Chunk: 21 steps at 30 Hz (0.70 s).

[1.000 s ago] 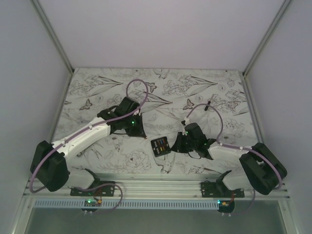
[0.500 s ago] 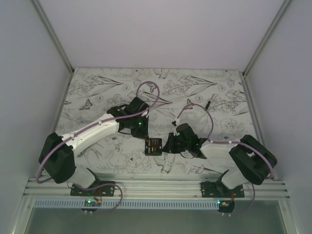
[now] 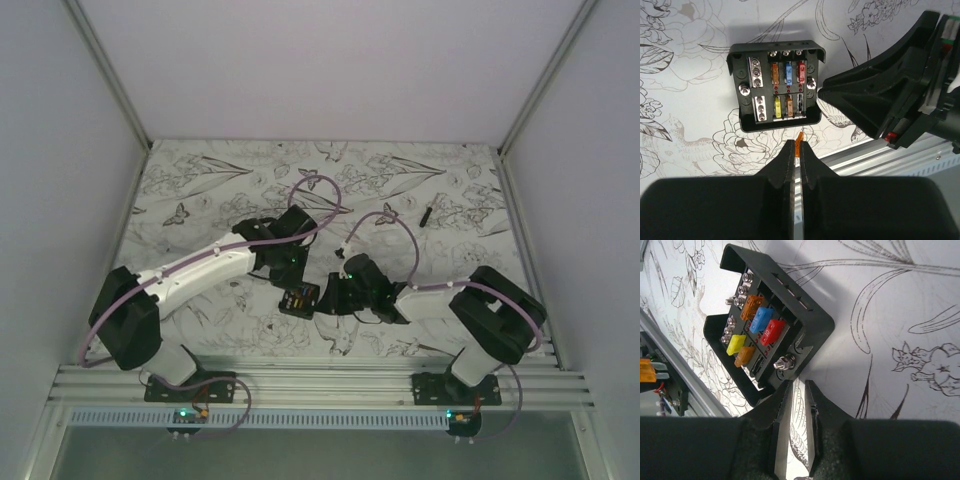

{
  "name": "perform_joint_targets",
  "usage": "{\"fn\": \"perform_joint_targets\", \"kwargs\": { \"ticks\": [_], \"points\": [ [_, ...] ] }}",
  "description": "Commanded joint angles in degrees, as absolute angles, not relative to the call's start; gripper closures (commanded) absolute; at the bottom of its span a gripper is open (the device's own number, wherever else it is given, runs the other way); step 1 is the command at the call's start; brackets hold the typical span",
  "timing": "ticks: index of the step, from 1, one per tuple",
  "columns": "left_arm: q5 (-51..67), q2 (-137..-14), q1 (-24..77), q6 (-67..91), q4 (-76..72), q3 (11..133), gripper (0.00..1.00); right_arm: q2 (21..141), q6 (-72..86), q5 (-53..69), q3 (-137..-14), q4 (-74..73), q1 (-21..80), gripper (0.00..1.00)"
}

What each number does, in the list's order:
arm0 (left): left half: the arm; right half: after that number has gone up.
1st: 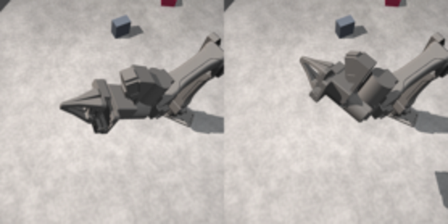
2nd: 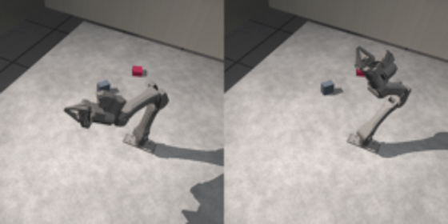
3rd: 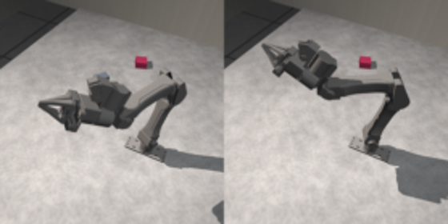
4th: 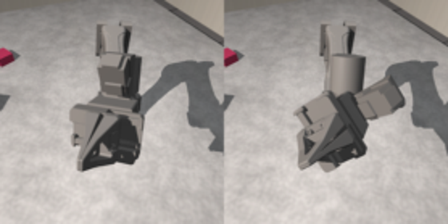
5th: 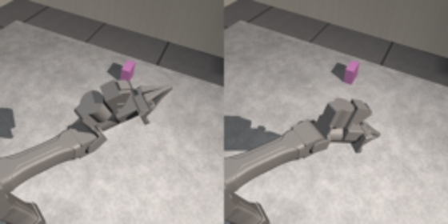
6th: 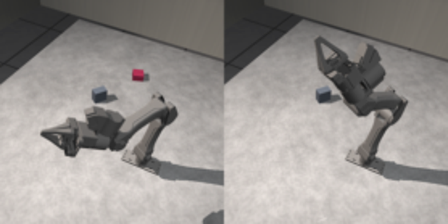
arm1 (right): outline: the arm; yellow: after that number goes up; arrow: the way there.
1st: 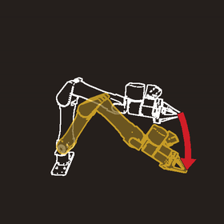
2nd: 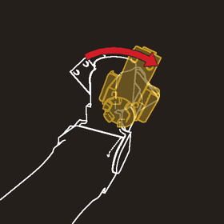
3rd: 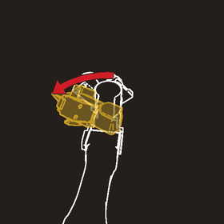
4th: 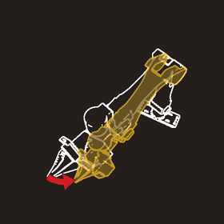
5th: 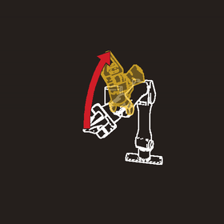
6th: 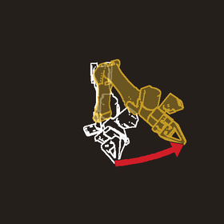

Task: Snap on the fuse box
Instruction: Install the fuse at the fuse box base.

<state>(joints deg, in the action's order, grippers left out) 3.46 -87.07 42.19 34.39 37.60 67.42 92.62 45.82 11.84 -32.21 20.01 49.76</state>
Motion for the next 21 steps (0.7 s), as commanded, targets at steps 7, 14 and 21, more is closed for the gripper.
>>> {"fn": "perform_joint_targets", "kwargs": {
  "ticks": [7,14,21],
  "points": [
    [-3.38,-90.82,47.64,33.87,44.97,70.18,1.00,79.70,39.14,-7.44,-31.50,4.45,48.83,0.61],
    [-7.13,-94.62,50.30,35.73,45.69,72.61,1.00,75.78,39.99,-20.17,-30.26,-1.57,48.15,0.42],
    [-8.54,-98.92,51.57,36.18,45.55,75.12,1.00,71.11,42.43,-27.83,-27.03,-2.11,48.08,0.19]
  ]
}}
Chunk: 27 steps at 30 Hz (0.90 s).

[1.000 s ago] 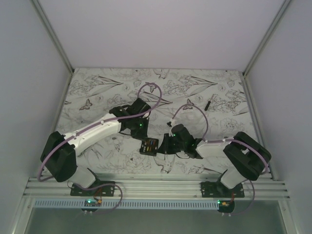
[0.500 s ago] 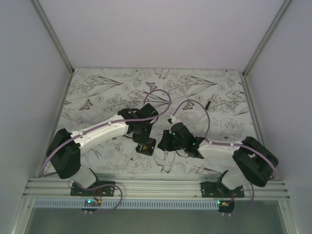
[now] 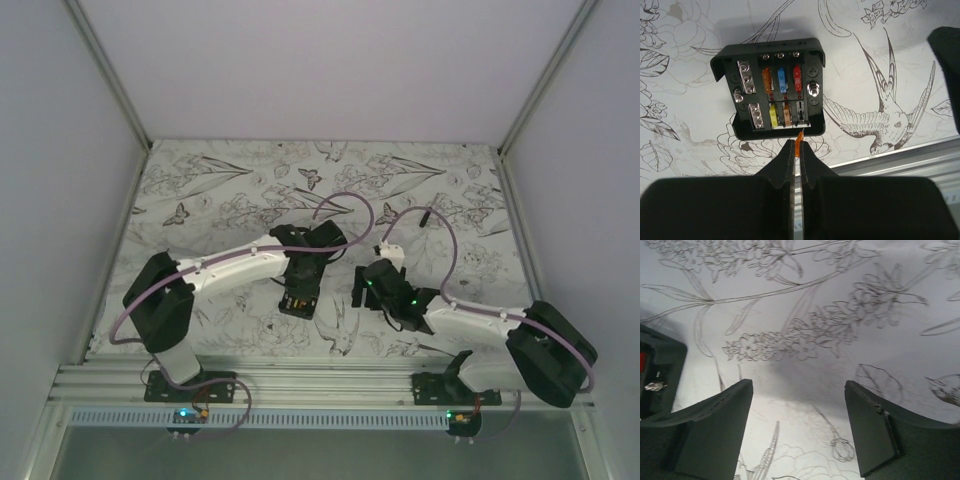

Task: Snap on the fuse box
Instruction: Install the fuse at the fuse box base.

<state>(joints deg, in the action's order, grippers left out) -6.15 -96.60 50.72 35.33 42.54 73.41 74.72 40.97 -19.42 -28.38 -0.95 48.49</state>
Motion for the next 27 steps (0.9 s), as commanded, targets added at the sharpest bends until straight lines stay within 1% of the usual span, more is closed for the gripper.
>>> {"fn": "perform_joint_targets", "kwargs": {
  "ticks": [1,6,19,27],
  "points": [
    [-8.53,-99.41,51.59,36.21,45.57,75.42,1.00,70.15,42.52,-28.70,-26.52,-2.11,48.08,0.16],
    [-8.60,-101.53,51.94,35.97,45.56,76.52,1.00,64.42,43.46,-32.90,-23.83,-3.03,48.12,0.00],
    [-9.94,-104.52,52.25,36.62,45.70,76.39,1.00,47.53,42.90,-37.45,-18.97,-5.62,47.99,0.00],
    [-10.88,-105.43,52.38,37.94,45.80,76.06,1.00,44.66,42.68,-38.12,-18.19,-6.53,48.03,0.00]
  ]
}}
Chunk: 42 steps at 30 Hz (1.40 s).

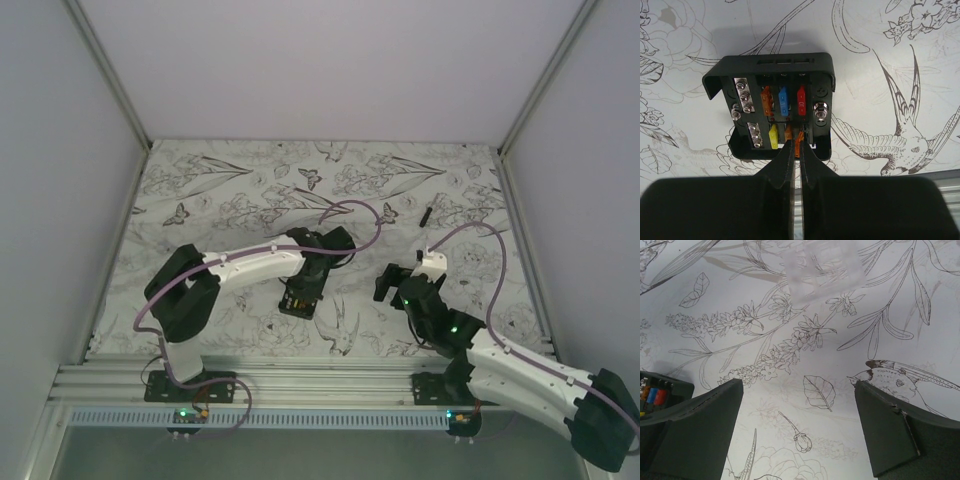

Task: Snap on the fuse box
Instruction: Install the fuse at the fuse box base.

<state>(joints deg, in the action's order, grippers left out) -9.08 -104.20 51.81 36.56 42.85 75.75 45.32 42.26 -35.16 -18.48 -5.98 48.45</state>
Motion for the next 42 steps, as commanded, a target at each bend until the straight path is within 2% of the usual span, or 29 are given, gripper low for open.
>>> {"fn": "perform_joint_targets", "kwargs": {
  "ticks": [1,42],
  "points": [
    [-10.90,-105.61,52.35,38.24,45.79,76.05,1.00,44.73,42.71,-38.10,-18.27,-6.58,47.99,0.00],
    [-15.15,-112.33,57.54,41.88,48.83,79.84,1.00,47.07,42.71,-37.08,-18.54,-6.59,47.90,0.00]
  ]
}}
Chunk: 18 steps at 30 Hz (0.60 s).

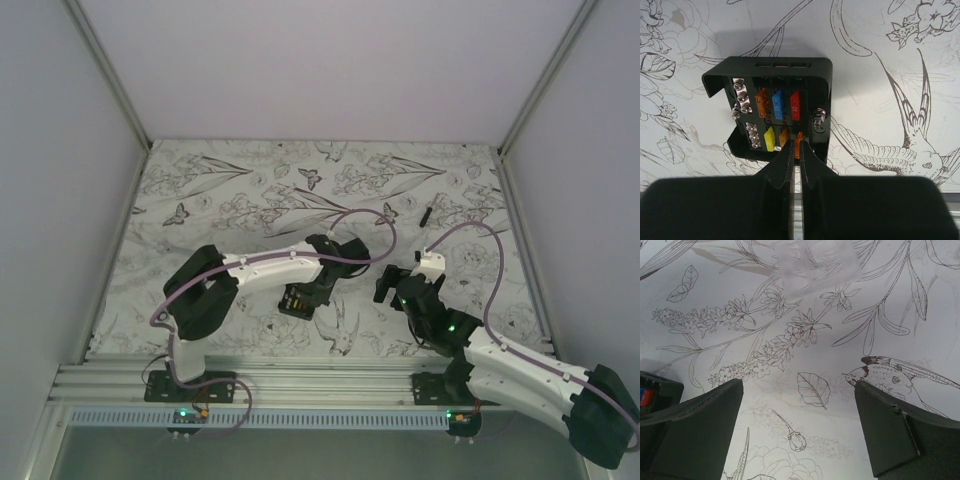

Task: Snap on the fuse box
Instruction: Install the fuse at the fuse box base.

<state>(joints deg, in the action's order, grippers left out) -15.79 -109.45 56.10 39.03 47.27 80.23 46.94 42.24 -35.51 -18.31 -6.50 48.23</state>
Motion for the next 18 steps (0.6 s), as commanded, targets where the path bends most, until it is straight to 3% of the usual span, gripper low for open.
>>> {"fn": "perform_joint_targets", "kwargs": {
  "ticks": [1,18],
  "points": [
    [-15.32,-112.26,57.56,42.29,48.84,79.59,1.00,47.03,42.71,-37.03,-18.54,-6.59,47.94,0.00],
    [-15.15,-110.42,57.92,46.55,45.24,72.10,1.00,46.98,42.80,-37.21,-18.28,-6.59,47.86,0.00]
  ]
}}
